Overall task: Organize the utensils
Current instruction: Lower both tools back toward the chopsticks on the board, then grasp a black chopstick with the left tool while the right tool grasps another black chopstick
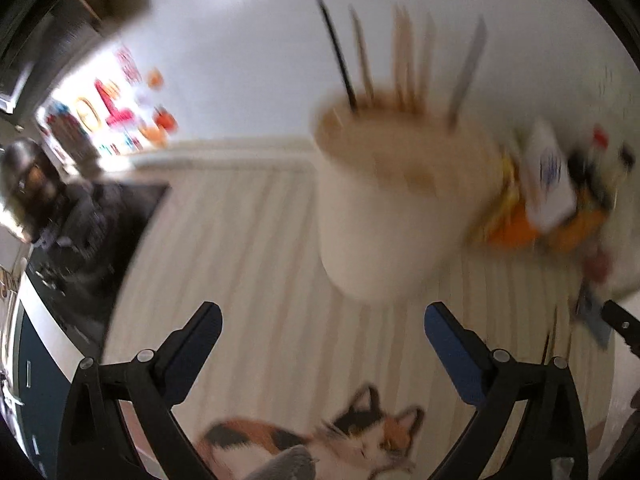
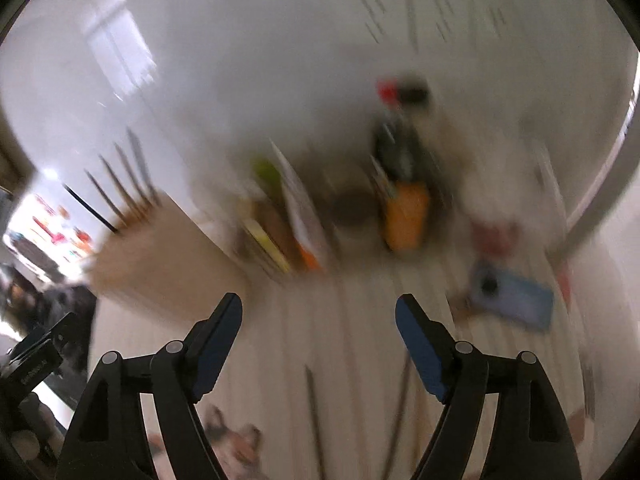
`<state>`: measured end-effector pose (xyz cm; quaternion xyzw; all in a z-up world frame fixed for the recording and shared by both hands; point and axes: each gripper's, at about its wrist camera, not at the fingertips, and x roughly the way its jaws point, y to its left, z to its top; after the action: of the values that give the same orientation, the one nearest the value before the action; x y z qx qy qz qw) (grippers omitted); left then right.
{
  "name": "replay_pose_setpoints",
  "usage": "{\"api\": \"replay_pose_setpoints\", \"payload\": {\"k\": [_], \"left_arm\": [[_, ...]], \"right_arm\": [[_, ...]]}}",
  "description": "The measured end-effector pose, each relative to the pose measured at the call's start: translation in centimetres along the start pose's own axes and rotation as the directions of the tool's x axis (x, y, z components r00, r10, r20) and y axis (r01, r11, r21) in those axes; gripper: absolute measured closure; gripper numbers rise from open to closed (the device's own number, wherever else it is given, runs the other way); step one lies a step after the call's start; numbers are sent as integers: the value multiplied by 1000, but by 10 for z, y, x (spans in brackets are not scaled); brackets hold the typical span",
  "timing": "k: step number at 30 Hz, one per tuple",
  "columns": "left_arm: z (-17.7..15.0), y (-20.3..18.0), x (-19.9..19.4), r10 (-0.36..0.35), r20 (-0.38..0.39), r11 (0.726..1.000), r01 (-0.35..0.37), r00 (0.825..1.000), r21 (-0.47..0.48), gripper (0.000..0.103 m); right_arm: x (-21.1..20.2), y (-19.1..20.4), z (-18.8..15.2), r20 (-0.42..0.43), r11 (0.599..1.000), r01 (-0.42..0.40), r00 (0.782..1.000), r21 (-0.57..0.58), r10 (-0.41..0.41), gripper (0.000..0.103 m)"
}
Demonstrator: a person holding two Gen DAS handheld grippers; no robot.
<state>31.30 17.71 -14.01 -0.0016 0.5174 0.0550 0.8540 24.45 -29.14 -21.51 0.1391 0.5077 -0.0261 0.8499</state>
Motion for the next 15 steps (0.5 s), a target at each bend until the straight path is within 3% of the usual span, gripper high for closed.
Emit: {"api": "replay_pose_setpoints", "payload": {"k": [3, 6, 9, 11, 13, 14, 15], "left_arm": [[-21, -26, 24, -11, -87, 999, 14, 996, 39, 0], [-41, -61, 50, -21, -178, 994, 40, 984, 102, 0], [-53, -86, 65, -29, -240, 986, 67, 970, 151, 0], [-59, -101, 75, -18, -267, 980, 70, 964, 185, 1], [-63, -115, 82, -6, -283, 974, 70, 959, 217, 3], [-64, -120, 84, -13, -291, 972, 80, 956, 220, 3], [-65, -125, 86, -25, -304, 971, 96, 952, 221, 3]], "right_arm": [[35, -26, -23, -127, 999, 36, 991, 30, -32, 24], [69, -51, -49, -231, 996, 71, 971, 49, -58, 34], [96, -72, -74, -313, 994, 88, 948, 65, -63, 54], [110, -78, -90, -359, 994, 77, 932, 76, -45, 74], [122, -82, -103, -398, 995, 80, 916, 62, -49, 79], [117, -77, -106, -355, 996, 94, 931, 9, -84, 87], [120, -77, -110, -367, 995, 101, 925, -13, -99, 93]]}}
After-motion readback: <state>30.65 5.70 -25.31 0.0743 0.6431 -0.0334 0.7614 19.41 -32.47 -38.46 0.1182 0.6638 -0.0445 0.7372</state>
